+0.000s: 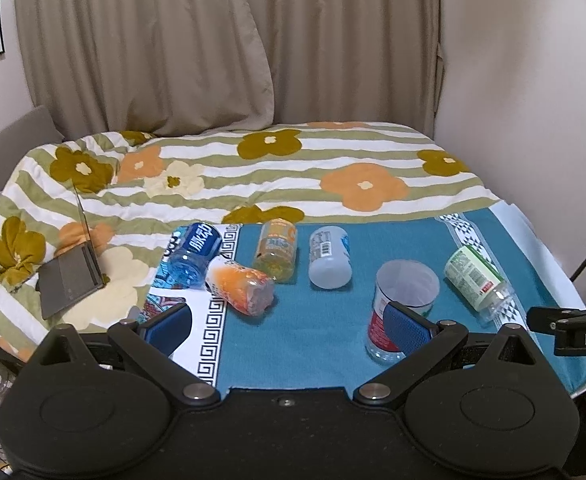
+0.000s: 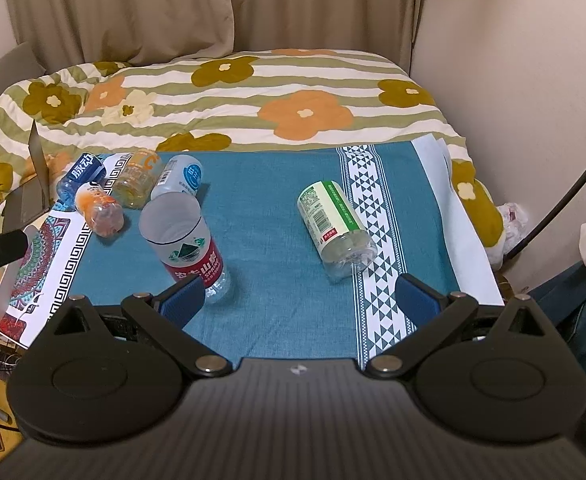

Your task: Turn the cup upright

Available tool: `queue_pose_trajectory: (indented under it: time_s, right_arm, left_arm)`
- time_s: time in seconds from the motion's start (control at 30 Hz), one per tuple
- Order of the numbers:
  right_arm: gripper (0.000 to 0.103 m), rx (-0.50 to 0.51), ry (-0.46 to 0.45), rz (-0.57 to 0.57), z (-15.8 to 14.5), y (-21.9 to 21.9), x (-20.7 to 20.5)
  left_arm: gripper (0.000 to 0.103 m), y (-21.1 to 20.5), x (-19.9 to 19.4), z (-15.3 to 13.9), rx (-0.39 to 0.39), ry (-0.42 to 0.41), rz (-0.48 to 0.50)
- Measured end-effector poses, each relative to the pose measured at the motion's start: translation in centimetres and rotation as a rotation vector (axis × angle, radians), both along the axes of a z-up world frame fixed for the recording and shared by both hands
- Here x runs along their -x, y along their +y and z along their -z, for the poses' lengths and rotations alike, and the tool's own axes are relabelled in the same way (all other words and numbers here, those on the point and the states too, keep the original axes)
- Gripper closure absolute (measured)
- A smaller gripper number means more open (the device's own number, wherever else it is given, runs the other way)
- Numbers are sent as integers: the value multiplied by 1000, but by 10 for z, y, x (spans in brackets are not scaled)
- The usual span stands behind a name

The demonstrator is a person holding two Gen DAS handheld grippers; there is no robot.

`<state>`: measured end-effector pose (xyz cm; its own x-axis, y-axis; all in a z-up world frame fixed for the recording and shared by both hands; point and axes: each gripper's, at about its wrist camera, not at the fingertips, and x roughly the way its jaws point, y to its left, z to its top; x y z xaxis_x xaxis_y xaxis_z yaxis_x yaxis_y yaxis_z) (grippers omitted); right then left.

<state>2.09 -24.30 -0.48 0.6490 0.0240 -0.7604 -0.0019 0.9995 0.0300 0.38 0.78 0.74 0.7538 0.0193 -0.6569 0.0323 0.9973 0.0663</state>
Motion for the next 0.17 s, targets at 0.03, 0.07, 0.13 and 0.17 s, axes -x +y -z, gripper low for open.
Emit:
queue_pose_trajectory:
  time_s: [0.03,0.07,0.13,0.17]
  right_arm:
    - [0,0,0,0,0,0,0]
    - [0,1,1,0,0,0,0]
    - [0,2,5,-2,1,1,-1]
    - [0,3,8,-6,1,0,-2]
  left_arm:
    - [0,1,0,0,1,-4,-2]
    - [0,1,-1,0,2,-6,-2]
    - [0,2,-2,-1,2,-9,-6]
    - [0,1,-3,-1,-1,-8,-6]
